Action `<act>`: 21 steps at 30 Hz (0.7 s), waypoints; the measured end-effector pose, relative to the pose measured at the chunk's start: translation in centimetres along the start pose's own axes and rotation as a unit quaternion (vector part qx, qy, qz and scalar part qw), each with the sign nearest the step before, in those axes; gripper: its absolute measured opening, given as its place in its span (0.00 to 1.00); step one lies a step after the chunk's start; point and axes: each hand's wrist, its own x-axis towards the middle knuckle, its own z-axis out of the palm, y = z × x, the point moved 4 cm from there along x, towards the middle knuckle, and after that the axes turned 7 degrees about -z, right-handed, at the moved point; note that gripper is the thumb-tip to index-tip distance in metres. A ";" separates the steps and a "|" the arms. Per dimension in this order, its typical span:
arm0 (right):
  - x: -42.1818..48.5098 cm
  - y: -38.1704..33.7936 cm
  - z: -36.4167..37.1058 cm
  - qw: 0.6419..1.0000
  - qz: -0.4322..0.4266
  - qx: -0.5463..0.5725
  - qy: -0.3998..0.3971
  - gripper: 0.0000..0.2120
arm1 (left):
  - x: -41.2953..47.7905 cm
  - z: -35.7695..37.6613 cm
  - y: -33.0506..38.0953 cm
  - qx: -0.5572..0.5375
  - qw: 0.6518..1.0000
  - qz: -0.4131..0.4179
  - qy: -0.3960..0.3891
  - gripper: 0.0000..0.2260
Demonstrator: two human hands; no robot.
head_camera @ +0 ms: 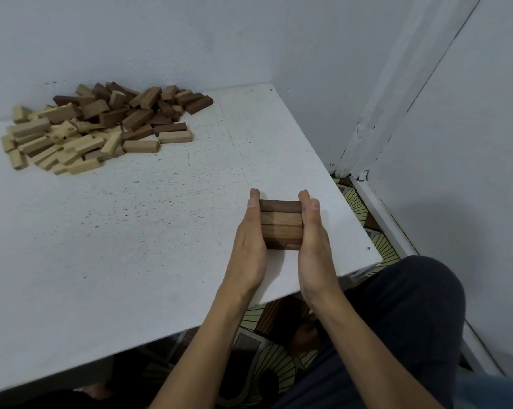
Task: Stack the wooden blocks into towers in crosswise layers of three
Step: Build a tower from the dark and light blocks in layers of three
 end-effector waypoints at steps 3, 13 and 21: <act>-0.3 -0.4 0.0 1.000 -0.001 -0.006 -0.009 0.44 | -0.1 0.2 0.1 0.000 1.000 -0.003 -0.007 0.31; 0.0 -1.1 -0.8 0.999 -0.034 -0.030 -0.013 0.37 | 0.1 -0.8 0.9 0.060 0.998 0.013 -0.024 0.29; 4.1 -3.7 -6.6 0.896 -0.078 -0.365 -0.238 0.46 | 3.2 -5.6 3.1 0.333 0.928 0.066 -0.153 0.52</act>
